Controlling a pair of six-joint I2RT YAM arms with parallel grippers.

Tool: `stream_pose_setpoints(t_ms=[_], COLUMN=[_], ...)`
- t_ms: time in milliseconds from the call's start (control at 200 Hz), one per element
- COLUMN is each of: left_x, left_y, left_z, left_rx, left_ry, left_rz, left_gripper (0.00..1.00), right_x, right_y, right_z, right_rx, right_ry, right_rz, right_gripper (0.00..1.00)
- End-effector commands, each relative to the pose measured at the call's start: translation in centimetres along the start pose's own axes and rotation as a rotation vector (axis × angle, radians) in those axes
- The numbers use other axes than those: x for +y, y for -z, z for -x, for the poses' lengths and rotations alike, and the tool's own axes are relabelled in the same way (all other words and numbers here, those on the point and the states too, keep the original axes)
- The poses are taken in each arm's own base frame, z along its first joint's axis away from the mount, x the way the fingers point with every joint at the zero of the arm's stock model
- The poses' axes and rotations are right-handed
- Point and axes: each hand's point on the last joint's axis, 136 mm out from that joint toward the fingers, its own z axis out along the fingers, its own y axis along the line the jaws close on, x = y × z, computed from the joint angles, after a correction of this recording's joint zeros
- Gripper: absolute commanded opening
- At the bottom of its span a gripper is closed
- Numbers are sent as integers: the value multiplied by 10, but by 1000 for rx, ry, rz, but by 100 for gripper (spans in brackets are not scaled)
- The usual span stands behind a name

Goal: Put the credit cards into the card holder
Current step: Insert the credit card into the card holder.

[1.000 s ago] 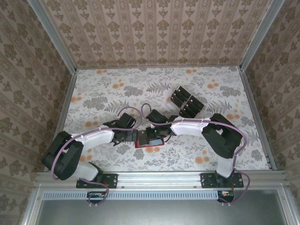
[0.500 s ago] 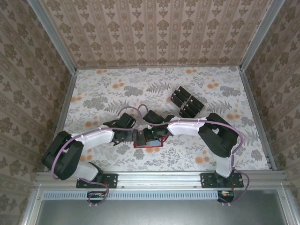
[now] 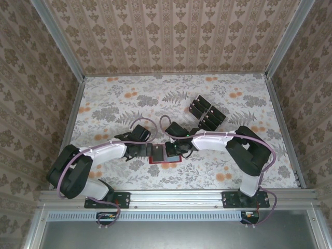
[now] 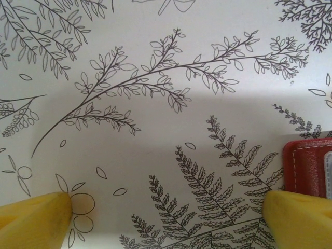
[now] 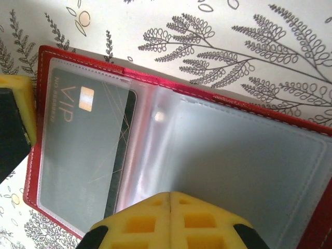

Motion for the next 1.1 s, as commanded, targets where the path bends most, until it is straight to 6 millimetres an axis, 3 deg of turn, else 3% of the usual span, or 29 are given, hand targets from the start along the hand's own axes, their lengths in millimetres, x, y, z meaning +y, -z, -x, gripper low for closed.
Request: stream_pose_setpoints(t_ms=[0,120,435,715,1090], left_x=[-1,1,2,2,4], left_y=[-8,-5,17,17,9], left_z=[0,4,10,-10,-26], left_rx=[14,4,-30,7,40], left_ry=[2,-3,3,15,-7], left_rz=[-6,-2,-37,-54,-20], left_gripper=[100,100,100,100,100], right_x=[-13,-12,18,29,27], right_y=[7,14,40,26,8], right_z=[-1,2,11,3,-8], right_rx=[-13,-30,-82,-61,-25], right_ry=[11,9,19,15,10], right_rz=[-39,-24,71,87,68], right_gripper=[0,0,0,0,0])
